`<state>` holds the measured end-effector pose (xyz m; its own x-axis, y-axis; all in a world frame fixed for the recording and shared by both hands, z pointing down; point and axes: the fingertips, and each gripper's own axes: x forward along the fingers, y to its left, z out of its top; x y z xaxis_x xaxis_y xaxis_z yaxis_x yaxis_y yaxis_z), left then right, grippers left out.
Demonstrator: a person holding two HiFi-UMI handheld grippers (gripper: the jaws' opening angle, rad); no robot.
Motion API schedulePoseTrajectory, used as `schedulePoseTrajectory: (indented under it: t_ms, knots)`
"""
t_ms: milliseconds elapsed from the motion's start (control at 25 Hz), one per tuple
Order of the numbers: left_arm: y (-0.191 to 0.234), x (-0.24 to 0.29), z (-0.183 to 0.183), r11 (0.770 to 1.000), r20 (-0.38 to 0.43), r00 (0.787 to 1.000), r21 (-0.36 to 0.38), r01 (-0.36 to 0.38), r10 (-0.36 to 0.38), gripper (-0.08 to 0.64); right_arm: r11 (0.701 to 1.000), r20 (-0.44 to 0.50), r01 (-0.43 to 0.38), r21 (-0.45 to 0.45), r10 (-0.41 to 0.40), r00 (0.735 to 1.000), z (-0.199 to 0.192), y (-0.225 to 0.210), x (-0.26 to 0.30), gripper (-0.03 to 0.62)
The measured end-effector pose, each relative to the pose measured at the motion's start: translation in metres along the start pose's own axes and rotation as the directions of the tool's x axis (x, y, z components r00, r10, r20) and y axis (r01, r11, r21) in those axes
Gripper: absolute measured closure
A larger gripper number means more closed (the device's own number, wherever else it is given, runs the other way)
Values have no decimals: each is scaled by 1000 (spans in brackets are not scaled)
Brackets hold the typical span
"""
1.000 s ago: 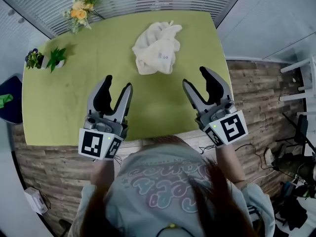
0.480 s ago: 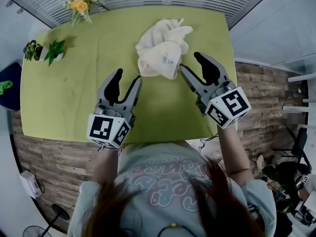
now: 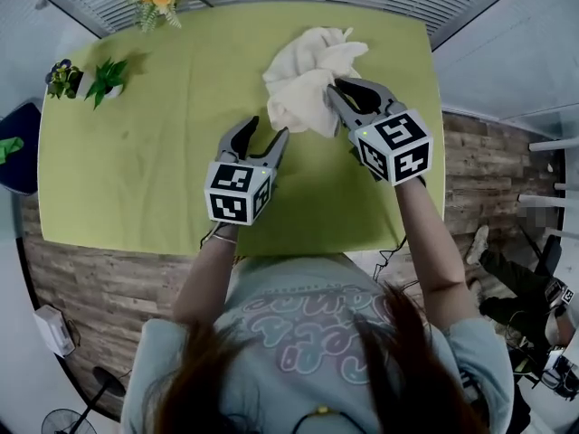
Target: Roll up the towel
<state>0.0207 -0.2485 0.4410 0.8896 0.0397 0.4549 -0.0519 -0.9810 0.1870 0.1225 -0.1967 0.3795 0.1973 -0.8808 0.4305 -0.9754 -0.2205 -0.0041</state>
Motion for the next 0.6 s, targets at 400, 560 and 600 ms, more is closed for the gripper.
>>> schedulePoseTrajectory:
  t_ms: [400,560,600]
  knots:
    - [-26,26,11,997,-7,997,31,76,-76,342,998,416,67,3,-62,907,128,2,-91,577]
    - [-53,48,10,991,-48,993,75,108,-104,342,989,460,141,-34,-110,881,151,-6,-121,577]
    - [-56,52,10,990,-56,994,96,104,-99,342,985,467,164,-44,-125,876,154,-9,-127,577]
